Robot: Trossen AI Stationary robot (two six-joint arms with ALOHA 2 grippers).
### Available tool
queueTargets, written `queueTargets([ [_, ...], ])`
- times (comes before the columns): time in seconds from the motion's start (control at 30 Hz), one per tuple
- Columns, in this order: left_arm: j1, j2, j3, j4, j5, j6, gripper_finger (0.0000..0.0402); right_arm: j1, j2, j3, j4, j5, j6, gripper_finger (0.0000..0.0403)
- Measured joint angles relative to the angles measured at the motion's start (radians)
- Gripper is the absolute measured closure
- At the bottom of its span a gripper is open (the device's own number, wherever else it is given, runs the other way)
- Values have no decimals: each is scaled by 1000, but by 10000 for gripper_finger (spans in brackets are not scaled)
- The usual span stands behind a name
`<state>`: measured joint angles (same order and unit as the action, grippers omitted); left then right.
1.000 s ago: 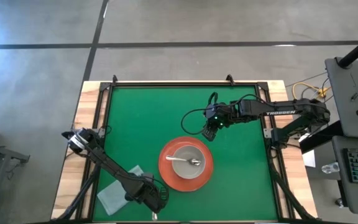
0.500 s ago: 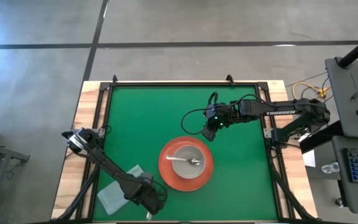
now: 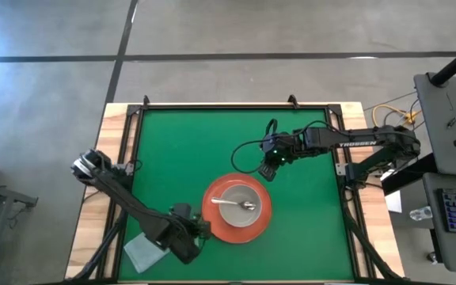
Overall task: Set table place
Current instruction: Put the silver fork to the right of the orange plate
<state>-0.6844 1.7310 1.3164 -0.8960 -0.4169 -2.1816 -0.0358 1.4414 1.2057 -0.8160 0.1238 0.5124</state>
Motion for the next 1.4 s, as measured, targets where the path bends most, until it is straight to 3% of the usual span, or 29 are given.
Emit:
queueTargets([
  [0.27,32,-172,-2,-40,-454,49,401,60,0,0,55,-24,56,321],
  [0.37,69,-226,-2,-22,-597,165,401,91,-6,0,177,-77,63,321],
  [0.43,103,-254,-2,8,-635,279,401,106,-14,0,290,-120,75,319],
  [0.57,176,-296,-2,141,-643,551,401,126,-17,0,495,-210,116,310],
  [0.67,238,-306,-2,182,-640,632,402,138,-17,0,549,-216,139,296],
  [0.8,321,-299,-3,242,-611,708,402,167,-17,0,529,-127,118,277],
  [1.03,391,-265,-4,526,-534,949,401,221,-17,0,525,153,78,259],
  [1.17,404,-263,-4,651,-534,1042,401,221,-17,0,520,177,73,252],
  [1.4,404,-266,-3,726,-532,1116,401,221,-17,0,513,192,73,243],
])
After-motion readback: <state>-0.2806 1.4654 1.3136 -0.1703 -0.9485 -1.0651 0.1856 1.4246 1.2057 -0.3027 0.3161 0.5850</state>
